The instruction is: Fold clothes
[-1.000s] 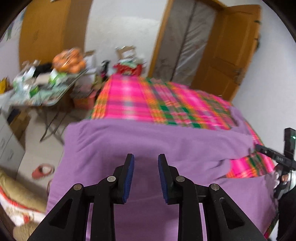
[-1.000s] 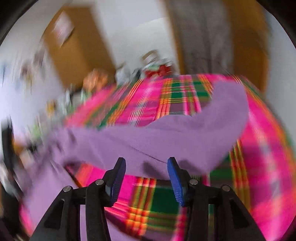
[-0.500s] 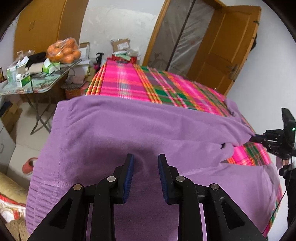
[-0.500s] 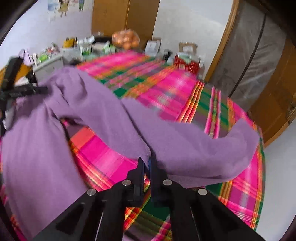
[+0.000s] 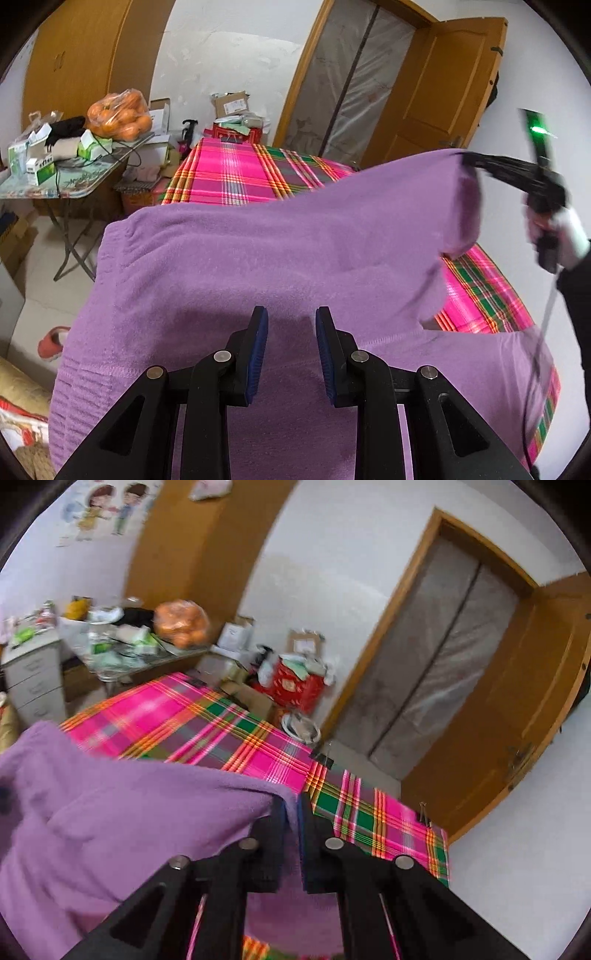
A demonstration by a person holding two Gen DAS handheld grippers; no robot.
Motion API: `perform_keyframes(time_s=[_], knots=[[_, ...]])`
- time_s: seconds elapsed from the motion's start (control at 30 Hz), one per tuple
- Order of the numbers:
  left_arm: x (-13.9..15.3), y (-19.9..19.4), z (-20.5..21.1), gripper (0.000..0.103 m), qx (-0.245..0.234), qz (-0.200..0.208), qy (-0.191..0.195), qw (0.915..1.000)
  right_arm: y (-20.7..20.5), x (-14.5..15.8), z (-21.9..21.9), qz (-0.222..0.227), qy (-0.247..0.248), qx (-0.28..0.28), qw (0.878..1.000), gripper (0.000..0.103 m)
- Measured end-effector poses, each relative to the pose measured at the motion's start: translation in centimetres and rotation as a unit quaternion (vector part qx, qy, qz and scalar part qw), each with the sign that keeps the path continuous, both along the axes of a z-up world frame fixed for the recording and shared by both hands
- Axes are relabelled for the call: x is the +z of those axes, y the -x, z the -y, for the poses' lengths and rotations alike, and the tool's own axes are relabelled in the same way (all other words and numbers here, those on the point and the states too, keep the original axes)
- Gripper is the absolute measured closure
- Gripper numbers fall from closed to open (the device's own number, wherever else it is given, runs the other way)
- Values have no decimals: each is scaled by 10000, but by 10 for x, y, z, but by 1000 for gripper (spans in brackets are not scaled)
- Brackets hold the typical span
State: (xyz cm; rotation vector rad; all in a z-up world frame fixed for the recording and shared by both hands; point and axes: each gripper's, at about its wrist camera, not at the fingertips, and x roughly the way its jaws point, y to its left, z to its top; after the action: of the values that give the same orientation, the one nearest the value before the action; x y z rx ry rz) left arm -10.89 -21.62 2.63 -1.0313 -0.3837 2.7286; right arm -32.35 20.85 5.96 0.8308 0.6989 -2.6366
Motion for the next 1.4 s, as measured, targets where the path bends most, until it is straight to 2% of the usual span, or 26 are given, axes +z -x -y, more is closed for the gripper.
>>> perform_keyframes(time_s=[0.07, 0.13, 0.27, 0.33, 0.43, 0.53, 0.63, 0.77, 0.8, 0.9, 0.97, 1.07, 1.13, 1.2, 1.23, 1.3, 1.4], knots=[[-2, 1, 2, 75, 19, 33, -72, 10000, 19, -14, 4, 195, 81, -206, 9996, 93], [-2, 1, 4, 75, 22, 35, -122, 9999, 26, -19, -8, 264, 439, -341, 9981, 90], [1, -2, -2, 75, -44, -52, -36, 10000, 8, -15, -58, -8, 1128, -766, 9907, 78], [3, -3, -6, 75, -90, -97, 31, 9999, -4, -14, -96, -86, 1568, -1062, 9819, 76], [4, -4, -8, 75, -138, -135, 81, 9998, -26, -19, -156, -80, 2164, -1473, 9651, 66], [4, -3, -7, 75, -117, -127, 34, 9998, -36, -48, -198, 366, 2464, -1749, 9525, 63], [7, -1, -8, 75, -8, -70, 55, 10000, -36, -83, -235, 998, 2839, -2049, 9314, 63], [23, 0, -32, 75, -253, -35, -30, 9997, -21, -115, -275, 1525, 3710, -2440, 8829, 62], [27, 1, -40, 75, -333, -33, -27, 9994, -15, -119, -279, 1582, 3835, -2473, 8756, 62], [32, 11, -64, 75, -542, -125, 71, 9984, 7, -128, -277, 1632, 3880, -2514, 8715, 62], [26, 18, -72, 75, -589, -123, 117, 9981, 22, -135, -270, 1752, 3967, -2541, 8645, 61], [9, 23, -75, 75, -606, 23, 196, 9980, 43, -140, -266, 1651, 3806, -2526, 8742, 61], [-1, 27, -76, 75, -629, 167, 214, 9976, 55, -142, -265, 1593, 3808, -2515, 8754, 63], [-7, 31, -73, 75, -672, 362, 102, 9970, 61, -140, -261, 1565, 3696, -2539, 8800, 91], [-8, 32, -70, 75, -662, 391, 11, 9970, 63, -137, -258, 1535, 3629, -2563, 8826, 98], [-9, 33, -66, 75, -637, 395, -88, 9971, 56, -129, -260, 1474, 3728, -2546, 8800, 98], [-11, 33, -64, 75, -611, 412, -143, 9972, 37, -96, -263, 1054, 3661, -2503, 8901, 98]])
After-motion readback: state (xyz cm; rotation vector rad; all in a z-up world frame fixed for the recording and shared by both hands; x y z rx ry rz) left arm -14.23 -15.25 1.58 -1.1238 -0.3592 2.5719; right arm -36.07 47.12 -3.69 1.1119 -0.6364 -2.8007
